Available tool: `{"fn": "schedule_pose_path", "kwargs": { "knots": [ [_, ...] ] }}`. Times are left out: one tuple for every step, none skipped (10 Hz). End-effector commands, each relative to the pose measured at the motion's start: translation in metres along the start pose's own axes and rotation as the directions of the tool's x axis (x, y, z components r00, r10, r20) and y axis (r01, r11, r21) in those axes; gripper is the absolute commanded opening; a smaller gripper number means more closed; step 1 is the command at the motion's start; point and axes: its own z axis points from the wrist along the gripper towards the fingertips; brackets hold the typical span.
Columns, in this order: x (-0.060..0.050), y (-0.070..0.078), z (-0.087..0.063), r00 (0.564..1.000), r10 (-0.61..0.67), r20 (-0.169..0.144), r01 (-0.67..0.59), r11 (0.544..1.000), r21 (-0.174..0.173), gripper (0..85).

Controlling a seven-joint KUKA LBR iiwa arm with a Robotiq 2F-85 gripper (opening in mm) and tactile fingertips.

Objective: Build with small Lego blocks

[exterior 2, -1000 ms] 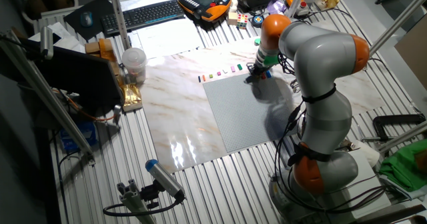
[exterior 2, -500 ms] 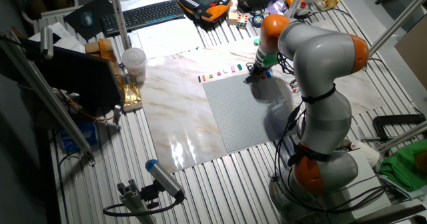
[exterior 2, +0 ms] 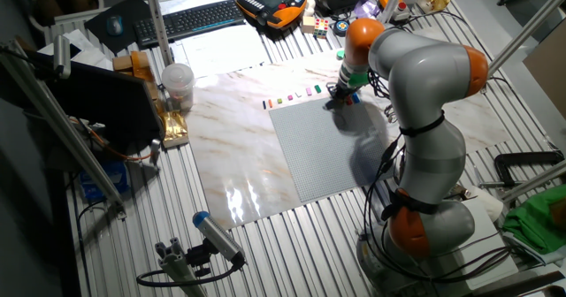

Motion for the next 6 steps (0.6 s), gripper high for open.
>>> {"fn": "schedule_pose_path", "kwargs": {
  "knots": [
    [0.0012,0.0001,0.0006,1.000,-0.002,-0.003,0.002,1.000,0.000,0.7],
    [0.0015,0.0001,0.0006,1.000,-0.003,-0.002,0.003,1.000,0.001,0.7],
    [0.0019,0.0003,0.0002,1.000,-0.005,-0.004,0.005,1.000,0.001,0.7],
    [0.0023,0.0005,0.0000,1.000,-0.005,-0.006,0.005,1.000,0.002,0.7],
    [0.0026,0.0006,-0.0007,1.000,-0.005,-0.006,0.005,1.000,0.002,0.7],
    [0.0026,0.0008,-0.0022,1.000,-0.006,-0.006,0.006,1.000,0.002,0.7]
  ]
}}
